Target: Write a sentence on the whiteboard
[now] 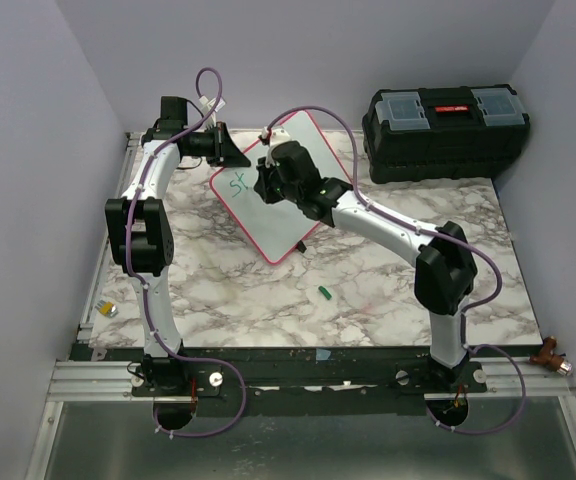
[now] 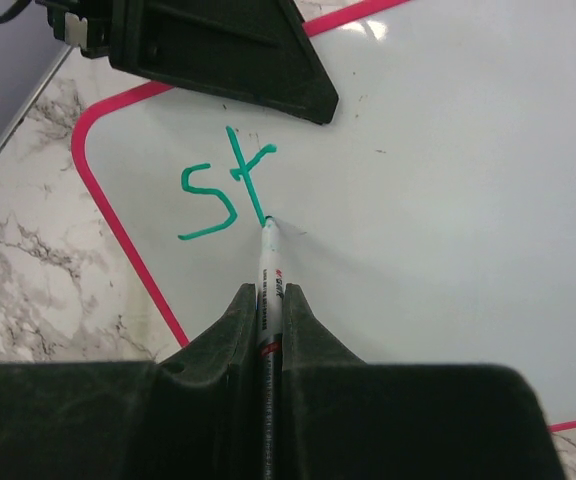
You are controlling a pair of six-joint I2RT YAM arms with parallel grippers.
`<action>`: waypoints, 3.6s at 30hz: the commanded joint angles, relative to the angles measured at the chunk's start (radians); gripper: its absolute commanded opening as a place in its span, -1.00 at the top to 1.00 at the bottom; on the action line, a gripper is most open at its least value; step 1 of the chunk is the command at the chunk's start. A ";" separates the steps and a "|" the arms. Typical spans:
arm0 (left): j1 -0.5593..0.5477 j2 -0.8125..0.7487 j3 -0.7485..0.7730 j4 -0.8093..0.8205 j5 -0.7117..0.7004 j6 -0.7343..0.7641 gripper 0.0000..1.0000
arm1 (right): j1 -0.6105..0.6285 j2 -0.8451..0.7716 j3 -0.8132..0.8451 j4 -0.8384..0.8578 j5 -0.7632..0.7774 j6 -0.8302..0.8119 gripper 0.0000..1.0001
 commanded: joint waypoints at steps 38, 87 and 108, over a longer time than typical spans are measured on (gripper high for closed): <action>-0.045 -0.002 0.030 -0.078 0.034 0.112 1.00 | 0.006 -0.352 -0.355 0.151 0.076 -0.030 0.99; -0.067 0.009 0.054 -0.100 0.019 0.134 1.00 | 0.005 -0.022 -0.054 0.177 0.098 -0.046 0.99; -0.067 0.008 0.054 -0.101 0.017 0.137 1.00 | 0.004 -0.083 -0.206 0.145 0.065 0.004 0.99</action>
